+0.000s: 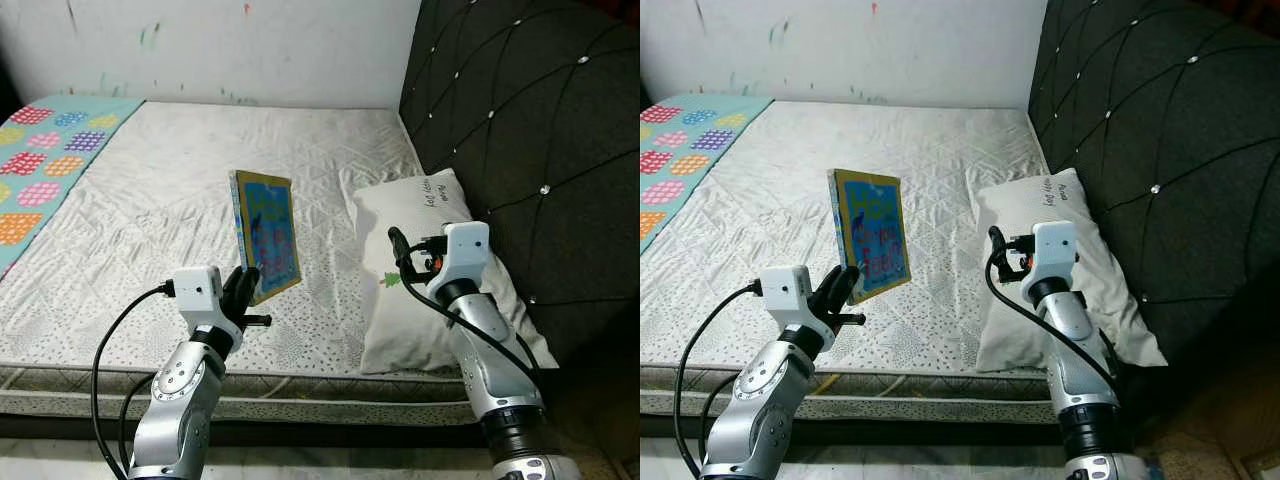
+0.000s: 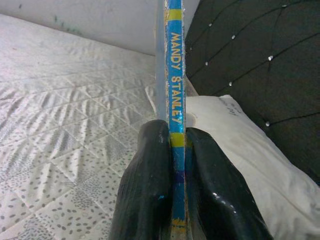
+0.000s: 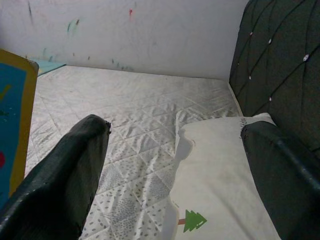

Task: Clean up the room

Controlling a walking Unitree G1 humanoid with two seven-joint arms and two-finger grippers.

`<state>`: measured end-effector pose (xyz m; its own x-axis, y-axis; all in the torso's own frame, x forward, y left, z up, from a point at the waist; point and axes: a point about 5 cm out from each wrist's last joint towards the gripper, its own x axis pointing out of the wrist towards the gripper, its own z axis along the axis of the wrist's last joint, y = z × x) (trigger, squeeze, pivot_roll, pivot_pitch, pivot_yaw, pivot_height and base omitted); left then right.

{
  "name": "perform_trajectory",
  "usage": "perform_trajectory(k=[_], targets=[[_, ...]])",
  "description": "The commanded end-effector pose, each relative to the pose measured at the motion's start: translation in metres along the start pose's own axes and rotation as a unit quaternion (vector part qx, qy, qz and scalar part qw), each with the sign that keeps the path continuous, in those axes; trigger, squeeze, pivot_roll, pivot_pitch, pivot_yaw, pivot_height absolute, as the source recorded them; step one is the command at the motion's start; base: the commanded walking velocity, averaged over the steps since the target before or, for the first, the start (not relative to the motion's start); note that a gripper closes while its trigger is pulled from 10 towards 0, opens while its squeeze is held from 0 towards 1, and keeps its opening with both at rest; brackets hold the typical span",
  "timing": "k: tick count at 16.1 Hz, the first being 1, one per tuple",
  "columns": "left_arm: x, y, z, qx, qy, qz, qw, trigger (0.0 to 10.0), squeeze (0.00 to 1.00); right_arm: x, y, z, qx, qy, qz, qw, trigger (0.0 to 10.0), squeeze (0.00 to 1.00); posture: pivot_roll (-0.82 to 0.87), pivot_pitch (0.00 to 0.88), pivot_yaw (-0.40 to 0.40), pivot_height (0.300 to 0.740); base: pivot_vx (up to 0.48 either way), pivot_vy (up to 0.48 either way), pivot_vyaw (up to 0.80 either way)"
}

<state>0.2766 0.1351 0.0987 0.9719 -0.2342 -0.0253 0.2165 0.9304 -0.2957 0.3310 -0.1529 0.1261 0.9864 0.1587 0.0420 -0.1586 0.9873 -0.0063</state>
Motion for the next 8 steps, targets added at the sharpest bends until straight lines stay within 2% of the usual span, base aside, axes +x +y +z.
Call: perform_trajectory(k=[1,8], targets=[[0.0009,-0.0052,0.0128,0.003,-0.033,-0.020,0.999,10.0,0.00,0.0010,-0.0012,0.0020,-0.004,-0.004,-0.004,1.000,10.0,0.00,-0.04,0.000,-0.011,0.740,0.000,0.000,0.00],[0.0011,-0.0067,0.0122,-0.001,-0.033,-0.026,0.999,10.0,0.00,0.0046,-0.0100,0.0057,-0.010,-0.008,-0.020,1.000,10.0,0.00,-0.05,0.000,-0.011,0.740,0.325,0.000,0.00]])
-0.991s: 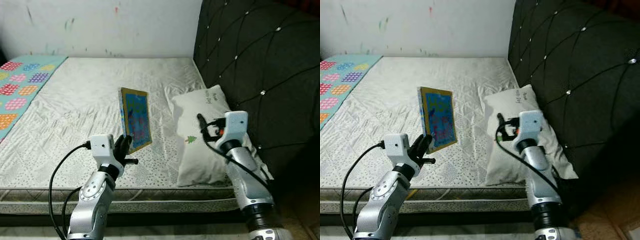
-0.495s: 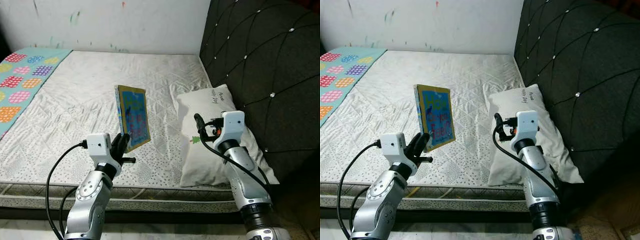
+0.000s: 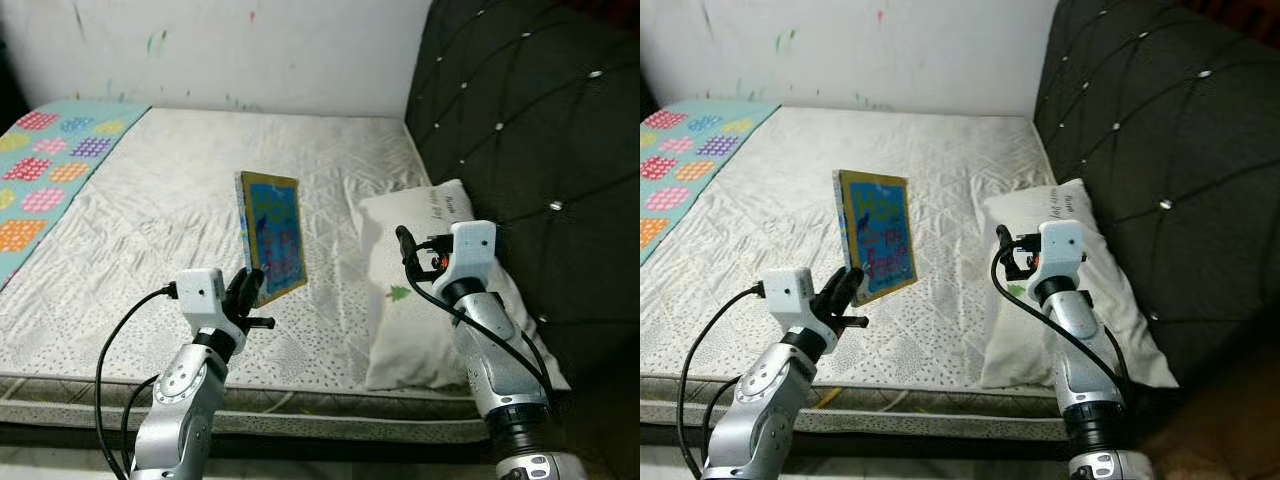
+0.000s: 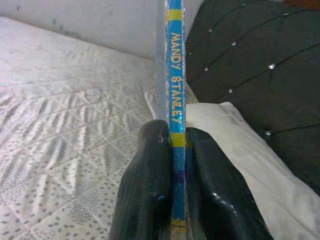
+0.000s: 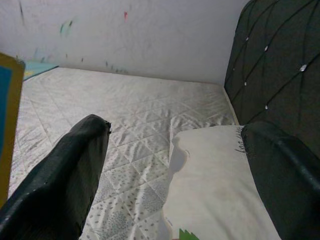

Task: Clean up the room

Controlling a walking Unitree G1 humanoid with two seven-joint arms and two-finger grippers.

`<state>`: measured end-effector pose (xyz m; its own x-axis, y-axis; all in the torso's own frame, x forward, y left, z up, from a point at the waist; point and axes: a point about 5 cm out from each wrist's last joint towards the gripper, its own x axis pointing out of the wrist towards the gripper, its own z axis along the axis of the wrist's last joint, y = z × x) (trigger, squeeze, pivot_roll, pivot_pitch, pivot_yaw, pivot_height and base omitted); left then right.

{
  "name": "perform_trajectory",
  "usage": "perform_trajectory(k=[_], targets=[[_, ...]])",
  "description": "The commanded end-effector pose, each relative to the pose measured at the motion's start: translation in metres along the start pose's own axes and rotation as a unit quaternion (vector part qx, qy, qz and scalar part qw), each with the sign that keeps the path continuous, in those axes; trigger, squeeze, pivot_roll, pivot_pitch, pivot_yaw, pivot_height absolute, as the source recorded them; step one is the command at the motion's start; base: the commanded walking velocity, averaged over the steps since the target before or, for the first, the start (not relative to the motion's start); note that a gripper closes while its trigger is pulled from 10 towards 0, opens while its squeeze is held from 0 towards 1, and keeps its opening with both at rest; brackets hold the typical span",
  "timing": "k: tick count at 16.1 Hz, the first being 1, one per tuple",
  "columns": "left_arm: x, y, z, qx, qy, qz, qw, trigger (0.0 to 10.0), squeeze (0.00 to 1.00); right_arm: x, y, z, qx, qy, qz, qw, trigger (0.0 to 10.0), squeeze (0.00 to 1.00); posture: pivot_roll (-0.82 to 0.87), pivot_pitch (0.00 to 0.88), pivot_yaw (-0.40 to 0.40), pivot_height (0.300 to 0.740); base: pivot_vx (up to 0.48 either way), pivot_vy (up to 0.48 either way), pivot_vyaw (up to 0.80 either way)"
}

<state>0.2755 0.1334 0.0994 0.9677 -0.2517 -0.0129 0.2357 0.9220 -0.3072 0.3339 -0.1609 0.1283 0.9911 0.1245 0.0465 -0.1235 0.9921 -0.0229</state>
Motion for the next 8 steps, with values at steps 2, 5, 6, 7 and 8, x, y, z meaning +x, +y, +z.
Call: perform_trajectory(k=[2,5,6,7,8], targets=[[0.0017,-0.0048,0.0120,0.006,-0.029,-0.016,0.999,10.0,0.00,0.0025,-0.0007,0.0032,-0.001,-0.007,-0.002,1.000,10.0,0.00,-0.05,0.000,-0.011,0.740,0.309,0.000,0.00],[0.0013,-0.0045,0.0117,0.006,-0.028,-0.013,0.999,10.0,0.00,0.0010,0.0023,0.0006,-0.001,-0.004,0.000,1.000,10.0,0.00,-0.05,0.000,-0.011,0.740,0.298,0.000,0.00],[0.0012,-0.0045,0.0120,0.006,-0.028,-0.014,0.999,10.0,0.00,0.0010,0.0024,0.0006,-0.002,-0.004,0.000,1.000,10.0,0.00,-0.05,0.000,-0.011,0.740,0.300,0.000,0.00],[0.0011,-0.0044,0.0119,0.006,-0.028,-0.014,0.999,10.0,0.00,0.0010,0.0024,0.0004,-0.002,-0.004,0.000,1.000,10.0,0.00,-0.05,0.000,-0.010,0.740,0.300,0.000,0.00],[0.0012,-0.0044,0.0117,0.006,-0.027,-0.014,1.000,10.0,0.00,0.0010,0.0012,-0.0001,-0.003,-0.003,-0.001,1.000,10.0,0.00,-0.05,0.000,-0.010,0.740,0.292,0.000,0.00]])
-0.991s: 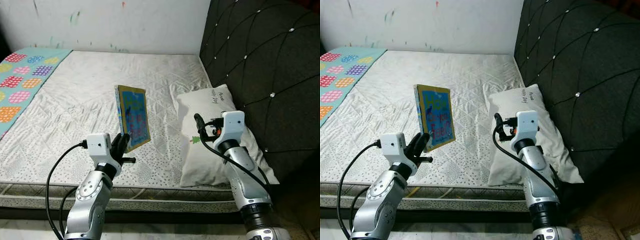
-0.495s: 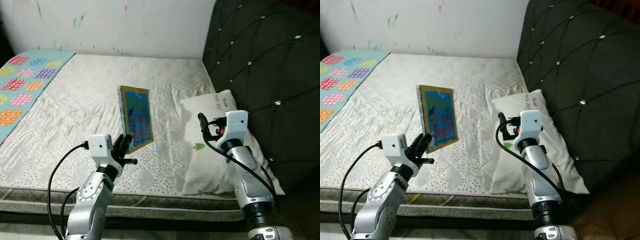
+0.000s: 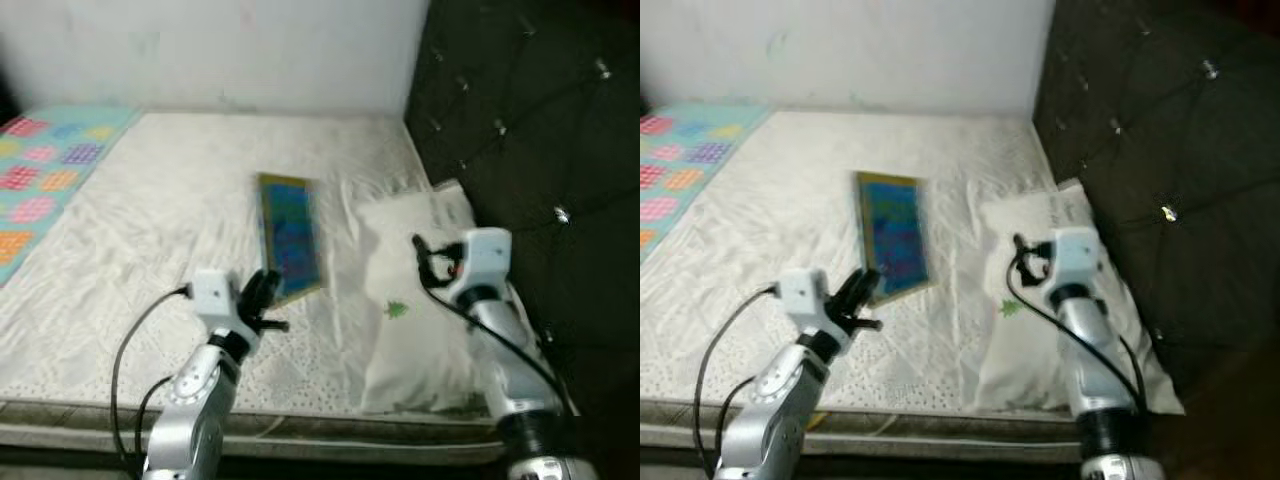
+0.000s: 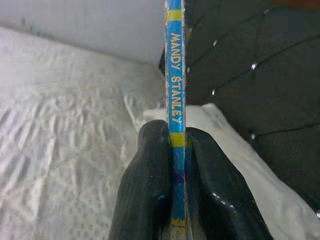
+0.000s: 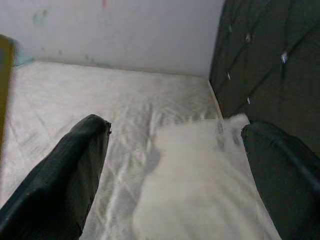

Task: Clean up the room

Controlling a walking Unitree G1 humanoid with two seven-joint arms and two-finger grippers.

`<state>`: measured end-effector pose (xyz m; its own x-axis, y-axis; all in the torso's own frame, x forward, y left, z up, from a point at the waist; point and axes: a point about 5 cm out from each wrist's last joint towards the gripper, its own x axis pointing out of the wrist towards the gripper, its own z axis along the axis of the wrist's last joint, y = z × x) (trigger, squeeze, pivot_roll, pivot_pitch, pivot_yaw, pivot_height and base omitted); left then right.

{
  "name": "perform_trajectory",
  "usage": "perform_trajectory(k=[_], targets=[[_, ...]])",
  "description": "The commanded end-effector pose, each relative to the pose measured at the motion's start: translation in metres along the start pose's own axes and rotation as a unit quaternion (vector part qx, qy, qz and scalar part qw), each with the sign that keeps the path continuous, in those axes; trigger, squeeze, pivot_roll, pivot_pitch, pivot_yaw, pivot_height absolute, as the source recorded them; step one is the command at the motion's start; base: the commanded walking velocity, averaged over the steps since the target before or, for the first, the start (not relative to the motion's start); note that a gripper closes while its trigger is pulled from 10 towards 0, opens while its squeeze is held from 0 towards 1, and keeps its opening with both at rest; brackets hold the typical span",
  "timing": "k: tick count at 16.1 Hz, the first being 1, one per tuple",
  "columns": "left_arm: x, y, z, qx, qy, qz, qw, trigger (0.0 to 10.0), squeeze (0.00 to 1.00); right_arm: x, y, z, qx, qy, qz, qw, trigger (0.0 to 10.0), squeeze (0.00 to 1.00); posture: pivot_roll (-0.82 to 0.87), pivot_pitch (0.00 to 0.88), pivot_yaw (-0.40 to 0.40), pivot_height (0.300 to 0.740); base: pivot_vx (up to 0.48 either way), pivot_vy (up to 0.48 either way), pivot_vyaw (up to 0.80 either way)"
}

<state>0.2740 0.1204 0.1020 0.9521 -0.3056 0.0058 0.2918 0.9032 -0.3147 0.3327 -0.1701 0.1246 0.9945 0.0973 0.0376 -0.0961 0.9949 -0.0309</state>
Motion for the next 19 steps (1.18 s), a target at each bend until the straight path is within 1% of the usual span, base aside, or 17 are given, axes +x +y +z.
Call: perform_trajectory(k=[1,2,5,9,18,19], targets=[[-0.0011,0.0087,0.0131,0.011,-0.027,0.015,0.999,10.0,0.00,0.0032,0.0093,0.0035,0.001,-0.007,0.012,1.000,10.0,0.00,-0.05,0.000,-0.010,0.740,0.292,0.000,0.00],[-0.0010,0.0088,0.0130,0.011,-0.026,0.015,0.999,10.0,0.00,0.0031,0.0086,0.0032,0.001,-0.007,0.011,1.000,10.0,0.00,-0.05,0.000,-0.010,0.740,0.289,0.000,0.00],[-0.0008,0.0103,0.0105,0.008,-0.018,0.024,1.000,10.0,0.00,0.0027,0.0079,0.0025,-0.001,-0.006,0.009,1.000,10.0,0.00,-0.05,0.000,-0.007,0.740,0.000,0.000,0.00],[0.0000,0.0111,0.0103,-0.001,-0.019,0.030,0.999,10.0,0.00,0.0026,0.0081,0.0020,-0.001,-0.005,0.009,1.000,10.0,0.00,-0.05,0.000,-0.009,0.740,0.000,0.000,0.00],[0.0000,0.0100,0.0106,-0.004,-0.022,0.028,0.999,10.0,0.00,0.0019,0.0069,0.0003,-0.004,-0.001,0.010,1.000,10.0,0.00,-0.05,0.000,-0.012,0.740,0.000,0.465,0.00],[0.0000,0.0099,0.0109,-0.004,-0.022,0.028,0.999,10.0,0.00,0.0020,0.0069,0.0003,-0.005,-0.001,0.010,1.000,10.0,0.00,-0.05,0.000,-0.011,0.740,0.000,0.000,0.00]])
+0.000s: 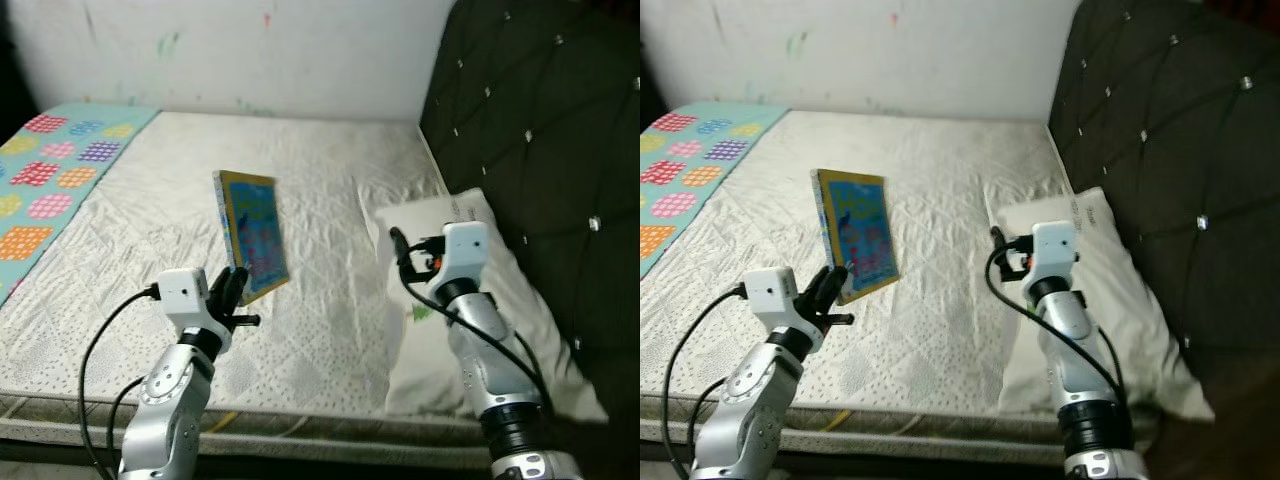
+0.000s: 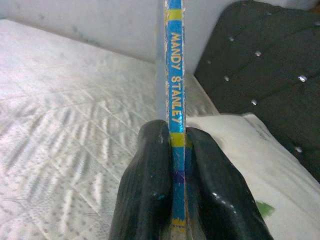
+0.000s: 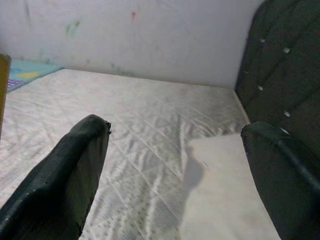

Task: Clean up the room

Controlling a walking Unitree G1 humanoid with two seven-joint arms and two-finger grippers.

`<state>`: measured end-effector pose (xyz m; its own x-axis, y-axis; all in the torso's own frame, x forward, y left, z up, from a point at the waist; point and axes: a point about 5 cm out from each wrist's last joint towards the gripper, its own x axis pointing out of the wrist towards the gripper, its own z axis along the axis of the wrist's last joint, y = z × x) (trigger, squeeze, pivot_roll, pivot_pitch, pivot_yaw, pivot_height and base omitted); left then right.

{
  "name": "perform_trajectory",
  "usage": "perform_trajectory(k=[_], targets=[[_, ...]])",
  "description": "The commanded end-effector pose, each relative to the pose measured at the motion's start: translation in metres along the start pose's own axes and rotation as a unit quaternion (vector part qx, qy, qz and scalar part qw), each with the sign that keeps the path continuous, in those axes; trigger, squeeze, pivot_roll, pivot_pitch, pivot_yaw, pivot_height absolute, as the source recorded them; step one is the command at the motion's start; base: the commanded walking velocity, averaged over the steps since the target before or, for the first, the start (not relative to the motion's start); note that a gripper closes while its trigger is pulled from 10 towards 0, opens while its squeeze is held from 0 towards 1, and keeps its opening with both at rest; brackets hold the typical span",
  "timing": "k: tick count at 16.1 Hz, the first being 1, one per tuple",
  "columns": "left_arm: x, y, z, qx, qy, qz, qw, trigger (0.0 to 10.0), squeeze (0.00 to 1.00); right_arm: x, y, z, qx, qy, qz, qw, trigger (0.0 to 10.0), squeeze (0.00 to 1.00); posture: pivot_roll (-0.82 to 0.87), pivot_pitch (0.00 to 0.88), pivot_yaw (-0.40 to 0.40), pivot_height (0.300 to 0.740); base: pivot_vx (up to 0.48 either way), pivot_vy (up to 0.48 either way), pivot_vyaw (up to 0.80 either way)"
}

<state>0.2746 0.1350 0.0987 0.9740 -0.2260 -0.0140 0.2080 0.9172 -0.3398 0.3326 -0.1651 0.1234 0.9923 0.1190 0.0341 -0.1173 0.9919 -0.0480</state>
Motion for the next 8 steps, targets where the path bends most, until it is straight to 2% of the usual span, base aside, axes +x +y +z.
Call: perform_trajectory(k=[1,8], targets=[[0.0036,-0.0054,0.0094,0.009,-0.018,-0.016,1.000,10.0,0.00,0.0019,0.0015,0.0015,0.003,-0.003,-0.001,1.000,10.0,0.00,-0.05,0.000,-0.011,0.740,0.000,0.000,0.00],[0.0033,-0.0088,0.0111,0.008,-0.025,-0.035,0.999,10.0,0.00,0.0023,0.0025,0.0014,0.001,-0.003,0.001,1.000,10.0,0.00,-0.05,0.000,-0.005,0.740,0.000,0.000,0.00]])
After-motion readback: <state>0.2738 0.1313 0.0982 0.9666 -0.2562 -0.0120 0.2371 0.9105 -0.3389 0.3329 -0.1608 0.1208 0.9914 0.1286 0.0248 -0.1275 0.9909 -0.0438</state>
